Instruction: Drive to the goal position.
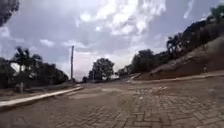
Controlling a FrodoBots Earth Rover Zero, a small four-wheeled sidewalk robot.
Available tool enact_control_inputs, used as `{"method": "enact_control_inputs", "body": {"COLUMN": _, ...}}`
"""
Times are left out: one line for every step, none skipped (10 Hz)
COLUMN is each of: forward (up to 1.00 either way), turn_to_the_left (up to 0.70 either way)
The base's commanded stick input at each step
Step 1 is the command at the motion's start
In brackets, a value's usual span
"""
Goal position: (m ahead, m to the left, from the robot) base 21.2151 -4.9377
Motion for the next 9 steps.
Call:
{"method": "enact_control_inputs", "body": {"forward": 0.70, "turn_to_the_left": 0.00}}
{"method": "enact_control_inputs", "body": {"forward": 0.70, "turn_to_the_left": 0.00}}
{"method": "enact_control_inputs", "body": {"forward": 0.70, "turn_to_the_left": 0.00}}
{"method": "enact_control_inputs", "body": {"forward": 0.70, "turn_to_the_left": 0.00}}
{"method": "enact_control_inputs", "body": {"forward": 0.70, "turn_to_the_left": 0.00}}
{"method": "enact_control_inputs", "body": {"forward": 0.70, "turn_to_the_left": 0.00}}
{"method": "enact_control_inputs", "body": {"forward": 0.70, "turn_to_the_left": 0.00}}
{"method": "enact_control_inputs", "body": {"forward": 0.70, "turn_to_the_left": 0.00}}
{"method": "enact_control_inputs", "body": {"forward": 0.70, "turn_to_the_left": 0.00}}
